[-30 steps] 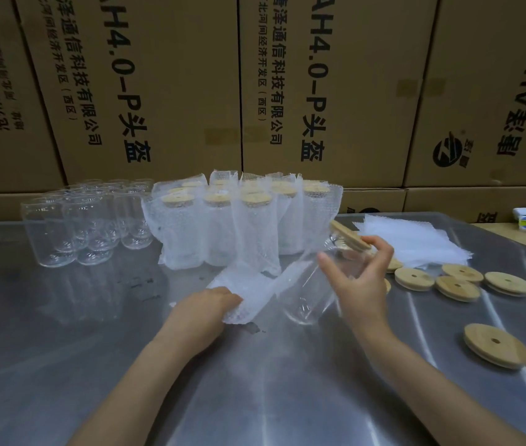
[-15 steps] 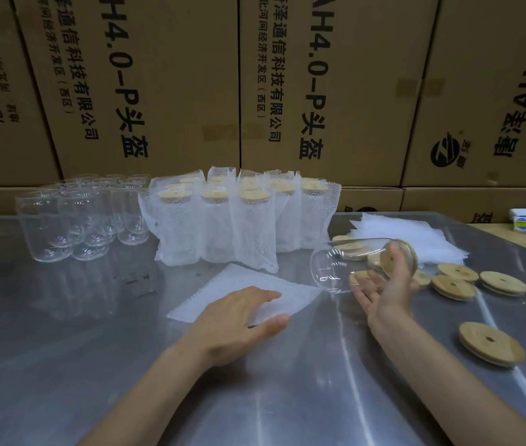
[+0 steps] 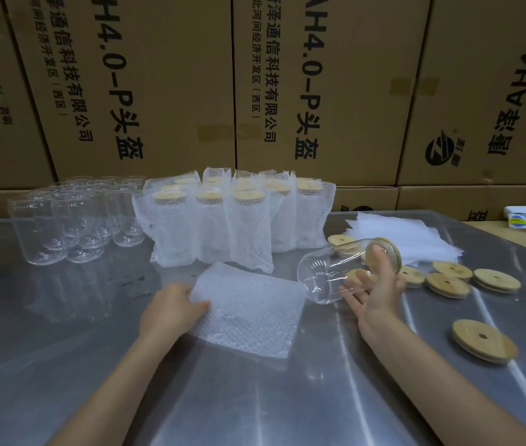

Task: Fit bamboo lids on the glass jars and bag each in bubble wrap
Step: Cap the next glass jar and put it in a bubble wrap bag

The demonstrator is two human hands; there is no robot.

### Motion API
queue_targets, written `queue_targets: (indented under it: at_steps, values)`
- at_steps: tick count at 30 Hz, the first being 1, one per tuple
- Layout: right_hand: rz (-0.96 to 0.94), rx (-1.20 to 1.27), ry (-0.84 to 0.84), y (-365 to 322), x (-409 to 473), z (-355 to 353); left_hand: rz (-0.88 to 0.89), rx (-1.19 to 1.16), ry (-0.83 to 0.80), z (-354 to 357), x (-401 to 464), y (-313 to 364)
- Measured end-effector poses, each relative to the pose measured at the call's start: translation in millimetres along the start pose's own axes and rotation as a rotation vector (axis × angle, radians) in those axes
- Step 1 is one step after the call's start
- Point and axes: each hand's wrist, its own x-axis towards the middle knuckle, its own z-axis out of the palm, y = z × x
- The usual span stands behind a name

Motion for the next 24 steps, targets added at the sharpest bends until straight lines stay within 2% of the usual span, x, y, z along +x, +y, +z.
queue_targets:
  at_steps: [2, 4, 6, 9, 11, 12, 15, 17, 21, 22, 24]
  values:
    - [-0.004, 0.002, -0.011, 0.7, -0.2, 0.1, -0.015, -0.131, 0.11, -5.9, -0.9, 1.2]
    - [-0.008, 0.002, -0.021, 1.0, -0.3, 0.0, 0.058, -0.217, 0.37, -15.5, -3.4, 5.4]
    - [-0.014, 0.001, -0.024, 1.1, 0.3, -0.1, 0.248, -0.287, 0.631, -30.0, -8.6, 14.3]
    - [-0.016, 0.006, -0.035, 1.1, 0.0, 0.8, 0.527, -0.198, 0.772, -43.4, -21.5, 31.6]
    - [-0.018, 0.01, -0.042, 1.2, -0.2, 0.7, 0.663, -0.045, 0.714, -38.7, -33.2, 43.3]
    - [-0.02, 0.012, -0.043, 1.1, -0.4, 0.3, 0.702, 0.039, 0.602, -31.7, -38.5, 48.7]
    - [-0.022, 0.012, -0.046, 0.3, -0.7, 0.3, 0.619, 0.26, 0.11, -2.1, -48.4, 59.8]
    - [-0.021, 0.013, -0.053, -0.2, -1.0, 0.5, 0.563, 0.252, -0.052, 13.2, -52.7, 59.7]
    - [-0.019, 0.004, -0.061, 0.7, -1.0, -0.5, 0.374, -0.198, -0.237, 12.3, -46.5, 53.3]
    - [-0.018, -0.002, -0.064, 1.0, -1.4, -0.7, 0.353, -0.196, -0.224, 12.0, -43.8, 51.6]
    - [-0.015, -0.016, -0.073, 1.1, -2.9, -0.2, 0.359, -0.028, -0.137, 16.0, -40.3, 49.3]
